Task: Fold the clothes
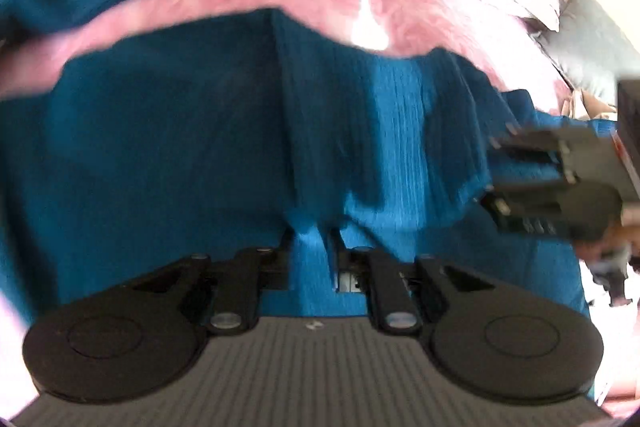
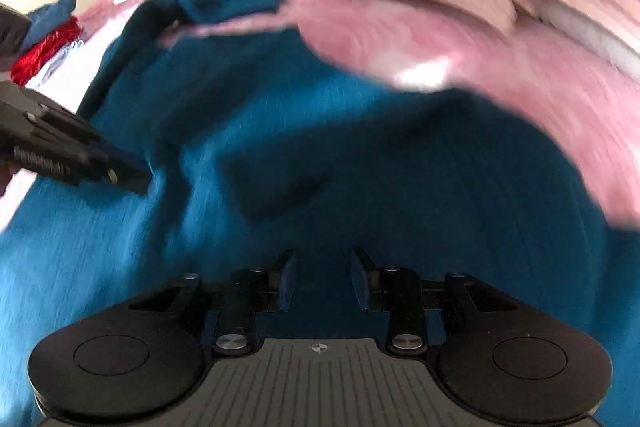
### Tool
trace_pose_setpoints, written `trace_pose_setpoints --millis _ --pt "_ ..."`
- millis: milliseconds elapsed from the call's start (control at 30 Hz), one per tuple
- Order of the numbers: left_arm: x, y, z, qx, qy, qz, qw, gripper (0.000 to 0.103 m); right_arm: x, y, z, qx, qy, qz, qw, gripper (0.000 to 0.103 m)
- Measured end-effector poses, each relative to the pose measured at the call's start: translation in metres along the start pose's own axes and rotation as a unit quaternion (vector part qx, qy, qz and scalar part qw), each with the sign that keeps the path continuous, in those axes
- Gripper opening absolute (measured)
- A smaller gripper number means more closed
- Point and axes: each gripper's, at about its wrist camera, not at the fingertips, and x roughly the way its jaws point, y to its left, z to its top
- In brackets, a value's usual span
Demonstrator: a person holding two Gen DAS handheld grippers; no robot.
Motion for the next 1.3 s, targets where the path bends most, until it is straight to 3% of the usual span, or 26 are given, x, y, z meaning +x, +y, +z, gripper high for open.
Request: trace_pose_setpoints --millis 67,133,200,267,367,400,467,567,633,700,767,867,967,1000,1133,1233,1267,1300 --pt "0.017 0.000 0.034 0.022 0.019 -0.019 0.9994 0.008 0.029 -0.014 0.034 0.012 -0.018 0.000 1.000 0.035" --pt "0.013 0.007 0.061 0.005 -0.032 -0.037 0.9988 0.009 0.056 -0.040 0.077 0.044 -0.044 -0.015 0.998 0.035" --pt "0.006 0.019 0.099 -0.035 -0.084 -0.038 0.9951 0.012 0.063 -0.076 0.108 0.125 -0.064 -0.019 0.990 0.032" --pt "0.000 0.033 0.130 -0.086 -0.133 -0.028 0.9870 0.012 0.059 -0.113 0.126 0.225 -0.105 -0.033 0.968 0.033" --pt "0.001 0.043 0.149 -0.119 -0.161 0.002 0.9797 0.013 0.040 -0.162 0.123 0.361 -0.139 -0.024 0.922 0.033" --pt "0.003 0.045 0.141 -0.123 -0.154 0.005 0.9803 0.013 0.032 -0.173 0.114 0.387 -0.141 -0.010 0.911 0.033" --pt "0.005 0.048 0.125 -0.131 -0.140 0.011 0.9815 0.013 0.010 -0.184 0.092 0.399 -0.134 -0.012 0.907 0.033" --pt "0.005 0.048 0.083 -0.130 -0.110 0.059 0.9836 0.013 -0.026 -0.184 0.038 0.391 -0.104 -0.066 0.912 0.033" --pt "-0.003 0.045 0.052 -0.133 -0.102 0.079 0.9827 0.013 -0.054 -0.184 -0.010 0.411 -0.094 -0.105 0.901 0.033" --pt "-0.018 0.039 0.025 -0.156 -0.103 0.081 0.9790 0.013 -0.092 -0.188 -0.065 0.452 -0.094 -0.136 0.877 0.033" --pt "-0.032 0.035 0.004 -0.185 -0.098 0.082 0.9744 0.013 -0.132 -0.194 -0.120 0.506 -0.097 -0.171 0.840 0.034" --pt "-0.047 0.030 -0.016 -0.227 -0.091 0.082 0.9661 0.013 -0.185 -0.208 -0.188 0.583 -0.107 -0.218 0.775 0.052" --pt "-0.051 0.021 -0.021 -0.240 -0.091 0.079 0.9634 0.013 -0.225 -0.232 -0.231 0.629 -0.164 -0.240 0.721 0.056" --pt "-0.052 0.017 -0.022 -0.240 -0.091 0.079 0.9633 0.013 -0.235 -0.241 -0.242 0.637 -0.185 -0.243 0.707 0.056" --pt "-0.057 0.002 -0.024 -0.231 -0.094 0.082 0.9651 0.015 -0.247 -0.288 -0.266 0.648 -0.257 -0.249 0.672 0.056" --pt "-0.062 -0.007 -0.028 -0.231 -0.094 0.089 0.9643 0.015 -0.240 -0.324 -0.281 0.667 -0.272 -0.239 0.652 0.054" --pt "-0.064 -0.010 -0.029 -0.232 -0.094 0.091 0.9638 0.015 -0.239 -0.331 -0.282 0.670 -0.273 -0.229 0.652 0.040" --pt "-0.066 -0.012 -0.031 -0.233 -0.093 0.095 0.9632 0.015 -0.242 -0.334 -0.283 0.668 -0.273 -0.217 0.657 0.010"
